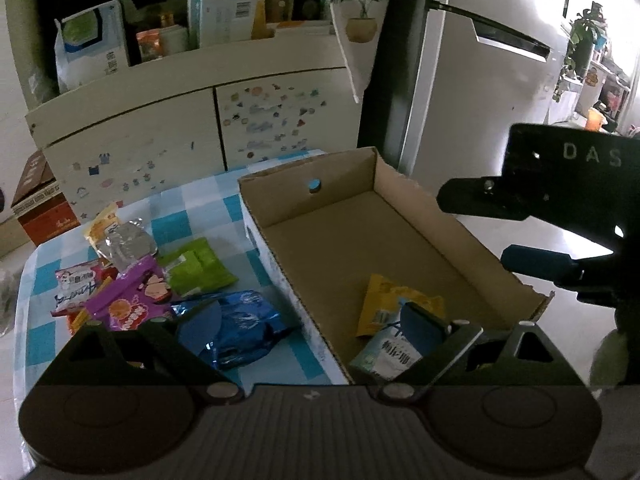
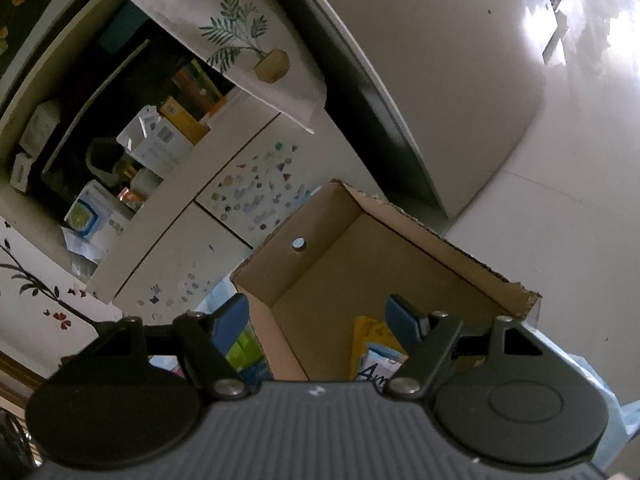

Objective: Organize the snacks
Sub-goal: 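Move both tools back to the snack pile, left tool toward the pink 'America' packet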

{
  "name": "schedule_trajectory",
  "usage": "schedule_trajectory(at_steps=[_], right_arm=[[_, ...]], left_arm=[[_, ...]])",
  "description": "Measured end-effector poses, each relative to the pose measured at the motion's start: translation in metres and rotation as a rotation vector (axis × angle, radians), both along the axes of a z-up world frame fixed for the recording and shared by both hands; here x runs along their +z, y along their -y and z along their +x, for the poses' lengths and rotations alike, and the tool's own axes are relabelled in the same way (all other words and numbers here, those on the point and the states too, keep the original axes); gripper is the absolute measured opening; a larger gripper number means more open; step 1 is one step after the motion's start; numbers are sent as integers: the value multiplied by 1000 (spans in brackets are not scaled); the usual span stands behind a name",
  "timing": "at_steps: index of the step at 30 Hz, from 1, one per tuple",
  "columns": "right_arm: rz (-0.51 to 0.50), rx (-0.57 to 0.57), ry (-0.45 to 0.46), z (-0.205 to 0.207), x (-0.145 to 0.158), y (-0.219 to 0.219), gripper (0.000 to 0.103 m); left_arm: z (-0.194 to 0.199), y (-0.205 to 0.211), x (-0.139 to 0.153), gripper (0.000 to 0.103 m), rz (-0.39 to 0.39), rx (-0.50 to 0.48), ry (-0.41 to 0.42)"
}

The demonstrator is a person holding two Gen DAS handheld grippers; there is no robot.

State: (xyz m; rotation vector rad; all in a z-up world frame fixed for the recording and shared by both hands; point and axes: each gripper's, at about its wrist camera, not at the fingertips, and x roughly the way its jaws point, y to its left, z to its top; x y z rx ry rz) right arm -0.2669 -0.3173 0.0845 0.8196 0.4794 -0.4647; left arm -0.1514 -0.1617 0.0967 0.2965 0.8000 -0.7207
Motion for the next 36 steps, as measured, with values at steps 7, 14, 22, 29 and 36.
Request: schedule_trajectory(at_steps=[7,14,22,29,36], right_arm=[[-16,26,-1,6,-1,-4,77],[-58,81,-4,16,2,-16,78],[-100,178,0,31,4,-34,81],[-110,312,20,48,2,-55,81],[-94,434,32,71,-3,-74,81]], left_arm=[[22,-34,2,99,3,34,-2],[56,-80,2,99,-8,130,-18],[96,-127,-1,99,-15,238,-59],[122,-157,-4,101,-18,290,-41],[139,-169,-18,101,-26,311,-80]])
